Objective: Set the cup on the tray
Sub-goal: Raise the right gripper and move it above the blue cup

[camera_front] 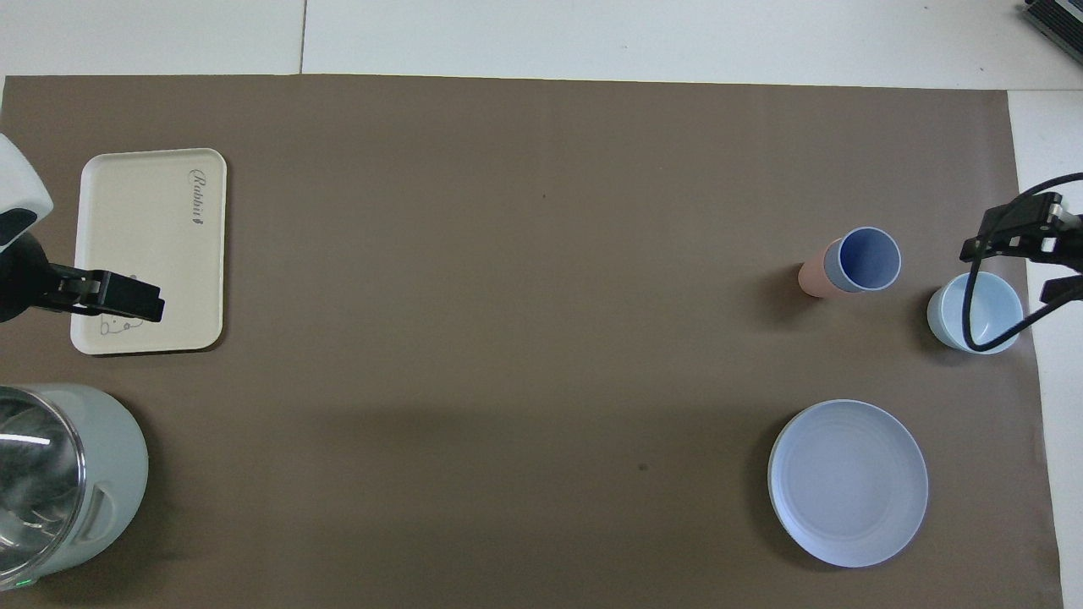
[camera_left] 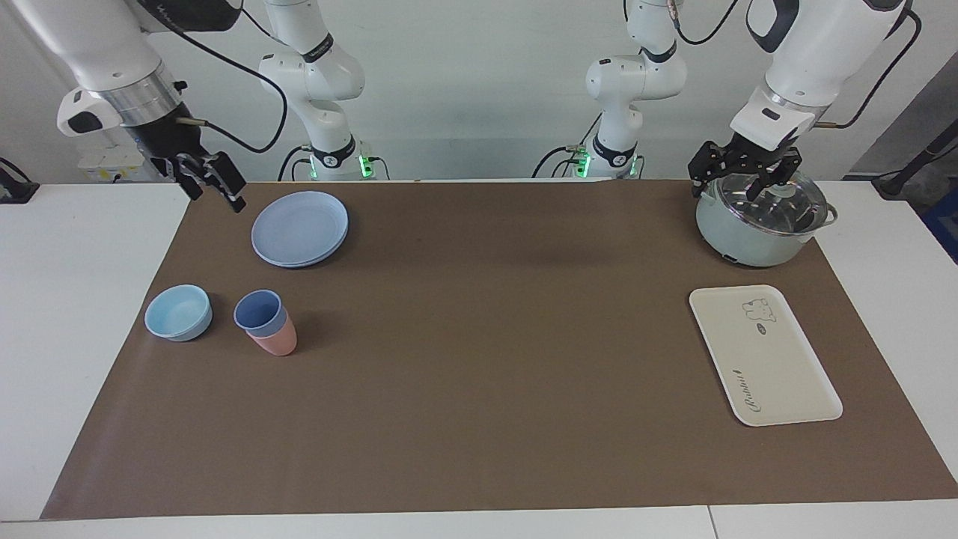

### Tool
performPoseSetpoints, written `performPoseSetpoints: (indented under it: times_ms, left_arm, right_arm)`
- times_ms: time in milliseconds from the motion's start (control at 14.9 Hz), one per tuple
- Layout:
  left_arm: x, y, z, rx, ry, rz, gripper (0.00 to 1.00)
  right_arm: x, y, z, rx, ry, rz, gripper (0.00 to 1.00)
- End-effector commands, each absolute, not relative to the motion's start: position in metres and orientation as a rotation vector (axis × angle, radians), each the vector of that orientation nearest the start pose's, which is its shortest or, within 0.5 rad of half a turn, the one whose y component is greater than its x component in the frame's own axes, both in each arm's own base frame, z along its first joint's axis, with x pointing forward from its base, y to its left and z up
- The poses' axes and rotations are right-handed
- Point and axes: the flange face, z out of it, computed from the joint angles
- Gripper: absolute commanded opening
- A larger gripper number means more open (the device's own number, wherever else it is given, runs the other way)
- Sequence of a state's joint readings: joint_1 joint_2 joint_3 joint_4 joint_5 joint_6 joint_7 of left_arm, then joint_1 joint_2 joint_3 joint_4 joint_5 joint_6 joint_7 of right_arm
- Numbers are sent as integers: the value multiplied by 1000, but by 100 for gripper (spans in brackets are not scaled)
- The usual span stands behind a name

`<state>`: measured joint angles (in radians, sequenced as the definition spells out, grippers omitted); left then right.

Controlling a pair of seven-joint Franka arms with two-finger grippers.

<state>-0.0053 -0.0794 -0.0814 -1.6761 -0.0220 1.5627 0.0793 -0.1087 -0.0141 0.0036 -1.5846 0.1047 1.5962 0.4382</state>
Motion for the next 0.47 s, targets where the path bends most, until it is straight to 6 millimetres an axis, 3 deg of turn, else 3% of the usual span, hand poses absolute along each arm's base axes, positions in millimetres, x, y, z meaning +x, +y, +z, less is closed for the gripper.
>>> performPoseSetpoints:
  times_ms: [0,404]
  left_arm:
    - [519,-46,621,-3126,268,56,100]
    - [519,-46,621,-3126,271,58,100]
  right_arm:
    - [567,-66,609,-2785,1090,-18,88]
    - [605,-112,540,-2565,1350,106,88]
